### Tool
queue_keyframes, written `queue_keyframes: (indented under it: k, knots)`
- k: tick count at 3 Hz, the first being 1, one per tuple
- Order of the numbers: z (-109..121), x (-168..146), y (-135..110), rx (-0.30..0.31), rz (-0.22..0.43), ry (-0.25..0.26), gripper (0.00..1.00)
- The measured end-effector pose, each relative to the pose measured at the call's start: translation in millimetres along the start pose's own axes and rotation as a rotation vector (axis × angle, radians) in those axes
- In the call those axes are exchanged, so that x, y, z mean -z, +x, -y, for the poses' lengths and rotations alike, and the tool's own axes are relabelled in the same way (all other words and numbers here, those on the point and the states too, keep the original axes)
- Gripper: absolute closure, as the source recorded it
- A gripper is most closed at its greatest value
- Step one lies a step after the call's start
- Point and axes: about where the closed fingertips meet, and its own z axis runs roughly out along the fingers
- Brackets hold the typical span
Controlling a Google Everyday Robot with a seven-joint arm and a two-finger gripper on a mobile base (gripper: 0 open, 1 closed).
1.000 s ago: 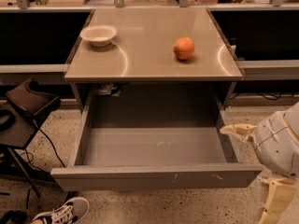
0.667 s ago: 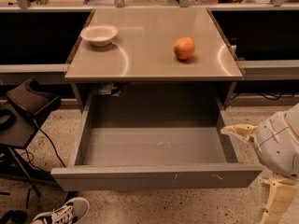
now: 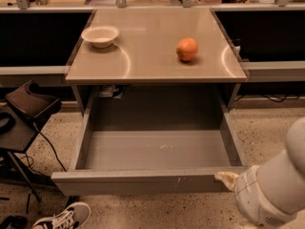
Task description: Close top drawer
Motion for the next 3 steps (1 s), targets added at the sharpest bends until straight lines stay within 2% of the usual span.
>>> queue_keyframes:
  k: [1, 2, 3]
  knots:
    - [-17.0, -54.9, 24.8, -0.094, -0.045, -0.034, 0.00]
    - [-2.7, -90.8, 48.0, -0.152, -0.074, -0.116, 0.00]
    - [50.2, -111.7, 54.3, -0.167, -0.068, -0.190, 0.00]
